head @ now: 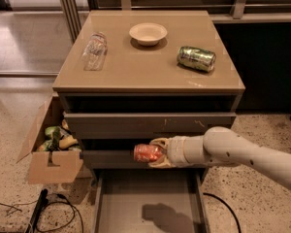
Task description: Pick coke can from bottom drawer and place on counter
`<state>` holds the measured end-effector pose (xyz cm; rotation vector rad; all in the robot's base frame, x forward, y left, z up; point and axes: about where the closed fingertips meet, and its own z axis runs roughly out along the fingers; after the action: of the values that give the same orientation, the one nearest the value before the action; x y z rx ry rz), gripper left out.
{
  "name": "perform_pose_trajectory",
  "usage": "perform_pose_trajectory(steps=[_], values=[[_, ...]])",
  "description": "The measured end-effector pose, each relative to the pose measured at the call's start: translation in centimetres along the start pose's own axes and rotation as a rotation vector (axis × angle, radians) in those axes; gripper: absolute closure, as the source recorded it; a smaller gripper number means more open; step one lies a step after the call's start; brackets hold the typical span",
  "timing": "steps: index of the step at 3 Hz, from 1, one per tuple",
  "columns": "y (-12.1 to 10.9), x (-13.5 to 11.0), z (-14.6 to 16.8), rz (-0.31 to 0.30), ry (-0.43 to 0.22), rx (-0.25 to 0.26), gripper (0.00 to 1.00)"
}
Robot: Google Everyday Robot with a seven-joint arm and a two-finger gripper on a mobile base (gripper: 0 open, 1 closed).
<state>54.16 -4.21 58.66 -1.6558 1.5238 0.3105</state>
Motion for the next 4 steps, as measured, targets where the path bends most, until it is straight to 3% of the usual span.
perform_pose_trajectory(steps=[1, 2, 3, 4], values=[[-2.0, -2.9, -3.6, -0.041, 0.000, -0.018, 1.00], [-4.1, -4.6, -6.1, -0.051, -0.060, -0.062, 1.00], [-4.4, -5.7, -8.3, -0.055, -0.078, -0.111, 1.00], [-4.3, -5.8, -8.3, -0.055, -0.079, -0.112, 1.00]])
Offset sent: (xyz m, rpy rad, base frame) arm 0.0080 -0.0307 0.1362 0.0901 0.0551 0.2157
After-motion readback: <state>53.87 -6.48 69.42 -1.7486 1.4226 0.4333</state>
